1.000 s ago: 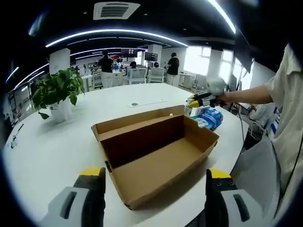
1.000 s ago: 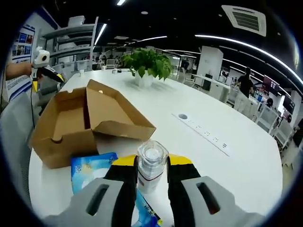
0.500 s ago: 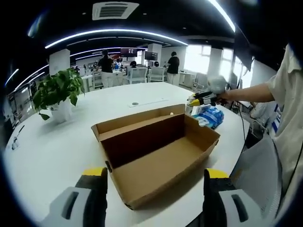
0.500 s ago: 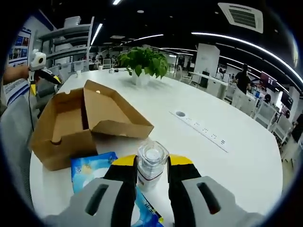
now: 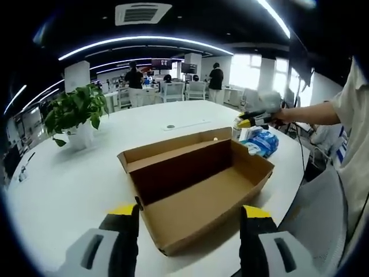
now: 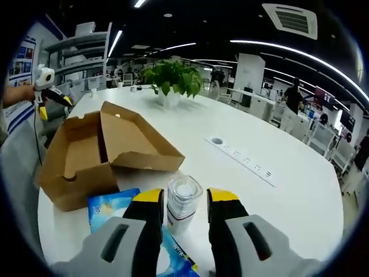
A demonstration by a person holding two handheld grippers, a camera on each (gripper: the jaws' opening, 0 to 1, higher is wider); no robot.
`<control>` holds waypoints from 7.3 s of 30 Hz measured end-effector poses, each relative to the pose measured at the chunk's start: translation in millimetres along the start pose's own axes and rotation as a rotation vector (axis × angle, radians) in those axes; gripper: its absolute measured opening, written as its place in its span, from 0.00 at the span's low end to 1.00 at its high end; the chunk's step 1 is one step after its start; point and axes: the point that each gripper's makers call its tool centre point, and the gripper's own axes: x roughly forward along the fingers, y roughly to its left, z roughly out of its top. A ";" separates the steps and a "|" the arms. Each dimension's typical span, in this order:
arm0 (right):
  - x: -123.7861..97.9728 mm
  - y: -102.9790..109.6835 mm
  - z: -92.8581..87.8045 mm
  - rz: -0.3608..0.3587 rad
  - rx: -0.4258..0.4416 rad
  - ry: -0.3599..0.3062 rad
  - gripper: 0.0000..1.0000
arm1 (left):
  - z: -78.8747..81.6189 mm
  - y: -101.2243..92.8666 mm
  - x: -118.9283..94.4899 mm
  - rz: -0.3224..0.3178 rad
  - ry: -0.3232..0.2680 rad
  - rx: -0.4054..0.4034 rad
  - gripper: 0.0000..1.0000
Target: Operate the shoe box by opening the lid, removing the specified soft item, and placing it in the target area until the item is outside and the box remains undamaged.
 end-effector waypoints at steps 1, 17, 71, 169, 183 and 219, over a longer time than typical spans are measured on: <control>-1.9 0.3 1.3 -0.006 0.000 0.001 0.27 | -1.3 1.4 -0.2 0.008 0.006 0.000 0.66; -22.7 10.5 16.6 -0.018 0.024 0.069 0.33 | -27.1 20.2 -1.5 0.141 0.105 -0.057 0.34; 55.0 36.3 30.4 0.060 0.053 0.301 0.26 | -55.6 43.8 6.9 0.290 0.186 -0.436 0.04; 50.7 39.7 93.3 -0.112 0.342 0.154 0.00 | -55.5 42.1 8.6 0.290 0.213 -0.451 0.04; 26.8 59.0 103.2 -0.118 0.311 0.076 0.00 | -56.1 43.7 9.0 0.288 0.215 -0.446 0.04; -15.5 109.8 87.5 -0.138 0.315 -0.005 0.00 | -55.1 42.4 7.6 0.286 0.190 -0.460 0.05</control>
